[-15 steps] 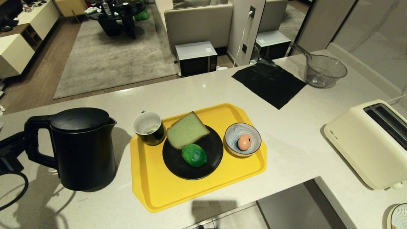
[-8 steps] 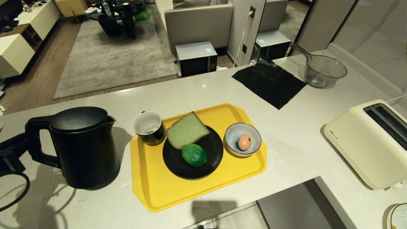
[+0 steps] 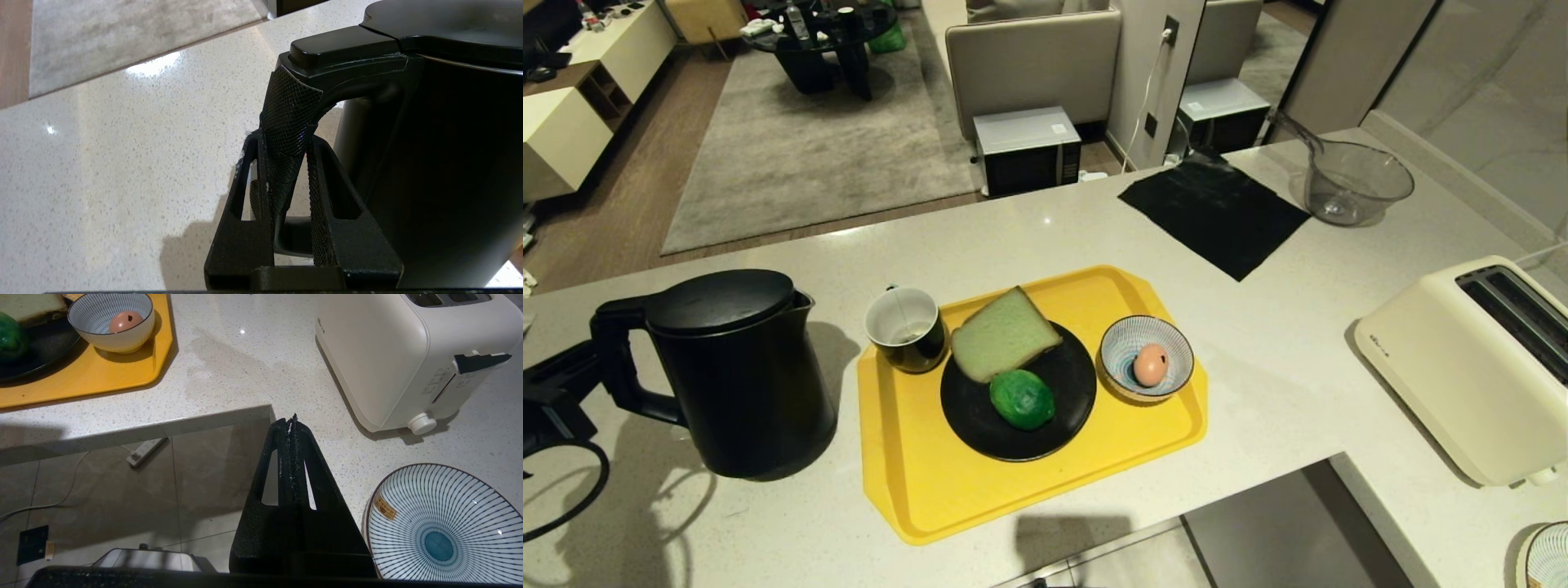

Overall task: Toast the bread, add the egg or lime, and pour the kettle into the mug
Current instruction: Put the kettle back

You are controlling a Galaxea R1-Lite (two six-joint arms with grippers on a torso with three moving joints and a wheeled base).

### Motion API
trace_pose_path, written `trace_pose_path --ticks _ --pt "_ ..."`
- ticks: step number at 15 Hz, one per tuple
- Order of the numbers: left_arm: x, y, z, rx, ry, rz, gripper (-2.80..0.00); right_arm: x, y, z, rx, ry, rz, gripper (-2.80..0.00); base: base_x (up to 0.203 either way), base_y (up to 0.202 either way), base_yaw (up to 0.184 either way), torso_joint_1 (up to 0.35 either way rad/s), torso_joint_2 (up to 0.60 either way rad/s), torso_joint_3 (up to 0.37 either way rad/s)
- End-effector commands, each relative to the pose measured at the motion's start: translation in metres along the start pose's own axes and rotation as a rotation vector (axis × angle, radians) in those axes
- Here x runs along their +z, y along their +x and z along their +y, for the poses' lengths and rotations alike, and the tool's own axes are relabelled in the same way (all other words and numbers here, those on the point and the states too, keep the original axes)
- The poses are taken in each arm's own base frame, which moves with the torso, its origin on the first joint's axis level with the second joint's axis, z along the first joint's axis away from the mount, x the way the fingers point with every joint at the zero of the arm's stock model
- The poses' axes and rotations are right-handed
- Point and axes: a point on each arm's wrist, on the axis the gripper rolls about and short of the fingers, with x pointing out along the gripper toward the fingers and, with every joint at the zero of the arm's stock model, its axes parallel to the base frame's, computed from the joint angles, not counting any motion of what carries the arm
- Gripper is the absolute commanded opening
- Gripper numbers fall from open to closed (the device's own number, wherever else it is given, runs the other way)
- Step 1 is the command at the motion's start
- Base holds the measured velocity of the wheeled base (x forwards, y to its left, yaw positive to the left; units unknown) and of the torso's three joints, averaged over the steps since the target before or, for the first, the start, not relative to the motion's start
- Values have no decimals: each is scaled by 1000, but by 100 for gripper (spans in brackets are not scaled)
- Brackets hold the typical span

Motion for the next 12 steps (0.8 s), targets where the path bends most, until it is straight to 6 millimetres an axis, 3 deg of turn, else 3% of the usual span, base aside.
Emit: trace_pose_path --ticks 1,12 --pt "-11 5 3 -12 -9 10 -280 -8 2 0 1 0 27 -280 0 0 0 0 0 0" --pt "-29 15 10 -23 -8 25 -280 -8 2 0 2 0 27 -280 0 0 0 0 0 0"
